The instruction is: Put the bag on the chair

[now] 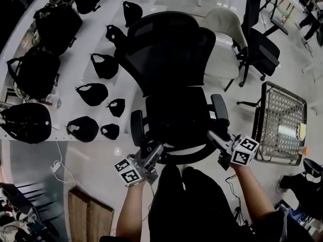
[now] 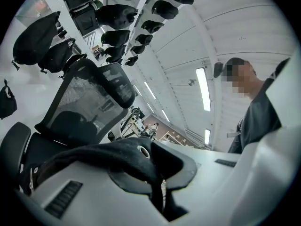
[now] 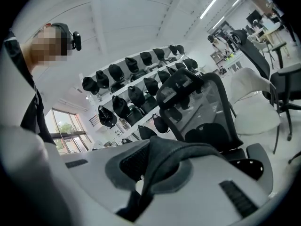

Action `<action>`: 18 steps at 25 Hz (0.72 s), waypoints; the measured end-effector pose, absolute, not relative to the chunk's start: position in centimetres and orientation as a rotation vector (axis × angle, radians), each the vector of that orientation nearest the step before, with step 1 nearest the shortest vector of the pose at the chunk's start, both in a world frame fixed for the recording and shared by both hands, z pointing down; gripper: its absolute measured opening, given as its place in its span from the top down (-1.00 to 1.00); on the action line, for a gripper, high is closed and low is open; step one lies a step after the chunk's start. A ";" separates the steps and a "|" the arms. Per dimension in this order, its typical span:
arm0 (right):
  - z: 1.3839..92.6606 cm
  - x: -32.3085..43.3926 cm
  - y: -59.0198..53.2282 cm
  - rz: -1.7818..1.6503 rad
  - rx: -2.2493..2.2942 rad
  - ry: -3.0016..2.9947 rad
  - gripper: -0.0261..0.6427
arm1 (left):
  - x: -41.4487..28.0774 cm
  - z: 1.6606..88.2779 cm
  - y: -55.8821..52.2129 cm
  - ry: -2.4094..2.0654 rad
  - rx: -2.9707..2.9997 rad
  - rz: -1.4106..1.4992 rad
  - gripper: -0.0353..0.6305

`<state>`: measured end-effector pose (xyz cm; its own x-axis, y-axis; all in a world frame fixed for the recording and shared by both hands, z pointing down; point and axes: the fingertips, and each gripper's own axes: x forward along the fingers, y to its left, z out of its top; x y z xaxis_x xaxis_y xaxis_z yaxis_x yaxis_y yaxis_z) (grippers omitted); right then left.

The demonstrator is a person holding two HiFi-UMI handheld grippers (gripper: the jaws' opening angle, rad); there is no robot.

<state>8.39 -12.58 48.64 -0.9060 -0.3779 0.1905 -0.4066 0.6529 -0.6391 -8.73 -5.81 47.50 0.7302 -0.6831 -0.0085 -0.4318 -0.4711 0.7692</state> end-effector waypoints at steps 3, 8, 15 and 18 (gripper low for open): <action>49.2 7.8 -14.7 1.096 0.665 -2.820 0.88 | -9.6 48.1 -7.9 -0.847 2.121 -0.426 0.82; 50.5 6.4 -17.7 1.101 0.659 -2.816 0.88 | -10.8 49.4 -10.6 -0.858 2.088 -0.447 0.82; 52.4 4.9 -20.9 1.071 0.607 -2.776 0.88 | -12.4 51.9 -13.6 -0.841 2.015 -0.510 0.82; 53.5 4.3 -22.5 1.065 0.598 -2.758 0.88 | -13.0 52.9 -15.2 -0.832 2.018 -0.501 0.82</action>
